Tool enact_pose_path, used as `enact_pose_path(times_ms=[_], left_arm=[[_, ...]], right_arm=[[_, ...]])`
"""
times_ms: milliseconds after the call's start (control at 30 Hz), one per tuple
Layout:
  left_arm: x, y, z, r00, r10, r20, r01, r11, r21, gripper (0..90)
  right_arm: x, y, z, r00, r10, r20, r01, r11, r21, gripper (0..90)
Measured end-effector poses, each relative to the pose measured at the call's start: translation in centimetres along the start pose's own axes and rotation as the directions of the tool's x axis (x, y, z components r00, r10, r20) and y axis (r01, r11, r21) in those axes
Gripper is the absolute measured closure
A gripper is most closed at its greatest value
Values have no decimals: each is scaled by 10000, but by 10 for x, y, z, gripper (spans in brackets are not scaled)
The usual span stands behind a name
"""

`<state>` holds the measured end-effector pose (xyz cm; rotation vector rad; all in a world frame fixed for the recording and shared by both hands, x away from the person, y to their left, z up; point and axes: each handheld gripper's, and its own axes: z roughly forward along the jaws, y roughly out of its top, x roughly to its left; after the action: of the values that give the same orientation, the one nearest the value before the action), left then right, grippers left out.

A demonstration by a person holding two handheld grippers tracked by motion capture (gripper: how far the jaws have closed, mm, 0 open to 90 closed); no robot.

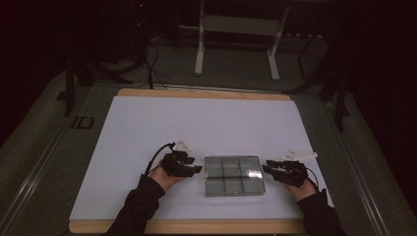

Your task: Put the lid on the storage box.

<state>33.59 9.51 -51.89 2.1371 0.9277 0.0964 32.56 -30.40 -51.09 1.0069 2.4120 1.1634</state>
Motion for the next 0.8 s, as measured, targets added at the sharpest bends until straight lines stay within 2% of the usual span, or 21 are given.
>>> enact_pose_path(times_ms=[33, 100, 167, 200, 233, 300, 333, 367, 467, 533, 567, 633, 767, 800], left_arm=[[1, 0, -1, 9998, -62, -178, 62, 10000, 29, 418], [4, 0, -2, 9995, -235, -212, 236, 9997, 57, 305], [7, -1, -2, 9996, -283, -74, 284, 9995, 149, 139], [8, -2, -2, 9993, -265, -276, 270, 9994, 202, 133], [9, -2, -2, 9993, -234, -274, 241, 9994, 247, 127], [9, -3, -1, 9995, -138, -278, 148, 9992, 360, 21], [9, -3, -1, 9995, -173, -275, 182, 9993, 331, 20], [9, -4, 0, 9989, -135, -460, 152, 9992, 362, 19], [8, -5, 1, 9968, -12, -795, 42, 9993, 373, 17], [8, -6, 0, 9976, 25, -685, -2, 9994, 338, 17], [8, -7, 0, 9967, 29, -808, -5, 9996, 295, 17], [8, -8, -1, 9969, 128, -778, -106, 9995, 287, 17], [10, -13, -5, 9987, -114, -489, 113, 9999, -28, 18], [10, -13, -6, 9985, -83, -532, 82, 10000, -17, 18]], right_arm=[[-1, 0, 0, 10000, 48, 13, -48, 10000, -27, 573], [-3, 0, 0, 9998, 78, 187, -77, 9999, -72, 460], [-5, 0, 0, 9997, 101, 240, -99, 9999, -77, 395], [-5, 0, -1, 9994, 144, 316, -139, 9998, -142, 350], [-7, 0, -2, 9988, 237, 427, -226, 9994, -253, 315], [-9, 0, -2, 9988, 378, 307, -368, 9988, -318, 247], [-10, 0, -2, 9984, 396, 413, -384, 9989, -286, 240], [-10, -1, -2, 9973, 477, 566, -464, 9986, -241, 234], [-13, -3, -2, 9951, 814, 567, -793, 9961, -384, 195], [-13, -3, -2, 9947, 664, 782, -635, 9972, -383, 154], [-13, -4, -2, 9946, 633, 820, -604, 9975, -375, 157], [-15, -5, -2, 9938, 830, 742, -793, 9955, -513, 158], [-18, -7, -3, 9915, 909, 934, -859, 9948, -555, 153], [-18, -8, -3, 9909, 842, 1052, -791, 9955, -518, 152]])
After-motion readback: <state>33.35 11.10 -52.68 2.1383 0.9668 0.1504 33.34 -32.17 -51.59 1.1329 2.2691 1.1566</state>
